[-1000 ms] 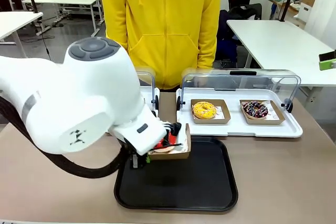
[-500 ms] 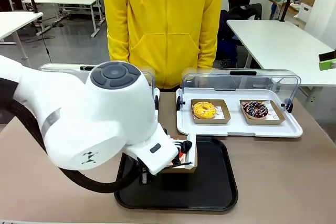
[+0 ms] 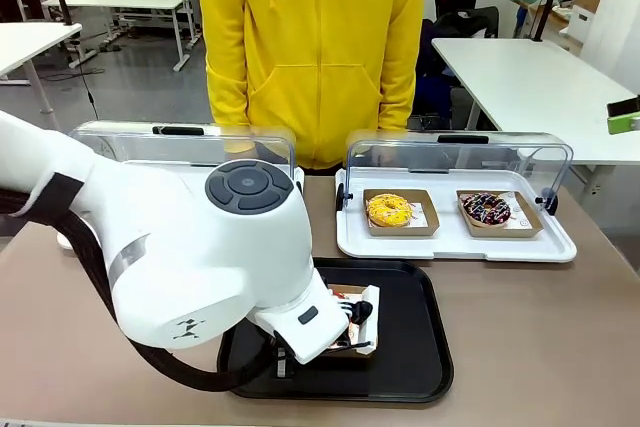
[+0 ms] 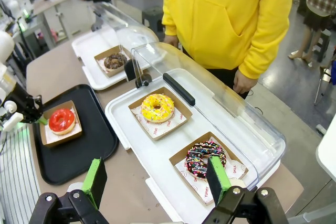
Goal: Move the first donut from the left to the tray.
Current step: Pick up the Paper togo box containing the Donut indicated by the person and place it on the Handle tray.
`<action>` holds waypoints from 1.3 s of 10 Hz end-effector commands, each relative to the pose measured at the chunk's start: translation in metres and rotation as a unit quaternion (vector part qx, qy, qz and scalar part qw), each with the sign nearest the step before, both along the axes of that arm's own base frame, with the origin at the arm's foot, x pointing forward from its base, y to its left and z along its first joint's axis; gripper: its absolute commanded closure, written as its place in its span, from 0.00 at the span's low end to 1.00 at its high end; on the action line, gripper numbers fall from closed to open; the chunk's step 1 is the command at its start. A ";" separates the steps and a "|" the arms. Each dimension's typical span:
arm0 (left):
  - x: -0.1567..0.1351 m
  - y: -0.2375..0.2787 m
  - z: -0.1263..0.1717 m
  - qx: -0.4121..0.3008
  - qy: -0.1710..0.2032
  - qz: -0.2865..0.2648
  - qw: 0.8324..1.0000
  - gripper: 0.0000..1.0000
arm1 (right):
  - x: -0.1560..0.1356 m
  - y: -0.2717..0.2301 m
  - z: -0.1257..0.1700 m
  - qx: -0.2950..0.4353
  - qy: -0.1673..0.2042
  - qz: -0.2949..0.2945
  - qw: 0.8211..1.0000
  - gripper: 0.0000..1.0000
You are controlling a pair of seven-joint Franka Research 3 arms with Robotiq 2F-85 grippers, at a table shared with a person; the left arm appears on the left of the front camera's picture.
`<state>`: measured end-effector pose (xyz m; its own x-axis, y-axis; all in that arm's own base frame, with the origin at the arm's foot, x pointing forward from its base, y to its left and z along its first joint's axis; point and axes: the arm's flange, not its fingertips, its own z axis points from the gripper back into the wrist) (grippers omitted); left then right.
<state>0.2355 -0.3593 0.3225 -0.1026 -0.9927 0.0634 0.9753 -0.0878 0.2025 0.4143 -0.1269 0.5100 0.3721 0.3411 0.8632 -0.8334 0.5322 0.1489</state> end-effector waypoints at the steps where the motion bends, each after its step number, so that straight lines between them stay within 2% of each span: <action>1: 0.001 -0.008 -0.005 -0.005 -0.011 0.010 1.000 0.98 | 0.002 0.000 0.001 0.006 -0.017 0.004 1.000 0.00; 5: 0.005 -0.016 -0.015 0.003 0.006 0.007 1.000 0.98 | 0.002 0.000 0.001 0.006 -0.017 0.004 1.000 0.00; 6: 0.005 -0.017 -0.013 0.005 0.006 0.008 1.000 0.43 | 0.002 0.000 0.001 0.006 -0.017 0.004 1.000 0.00; 7: 0.006 -0.018 -0.011 0.003 0.007 0.007 1.000 0.42 | 0.002 0.000 0.001 0.006 -0.017 0.004 1.000 0.00; 8: 0.005 -0.017 -0.006 0.005 0.008 0.009 1.000 0.00 | 0.002 0.000 0.001 0.006 -0.017 0.004 1.000 0.00; 10: 0.008 -0.017 0.013 0.010 0.009 0.018 1.000 0.00 | 0.002 0.000 0.001 0.006 -0.017 0.004 1.000 0.00; 11: 0.010 -0.016 0.028 0.010 0.009 0.024 1.000 0.18 | 0.002 0.000 0.001 0.006 -0.017 0.004 1.000 0.00; 13: 0.013 -0.014 0.056 -0.002 0.007 0.031 0.999 0.00 | 0.002 0.000 0.001 0.006 -0.017 0.004 1.000 0.00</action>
<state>0.2490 -0.3784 0.3618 -0.0594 -0.9963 0.0619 0.9799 -0.0464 0.1939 0.4143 -0.1269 0.5099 0.3721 0.3411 0.8632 -0.8334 0.5321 0.1490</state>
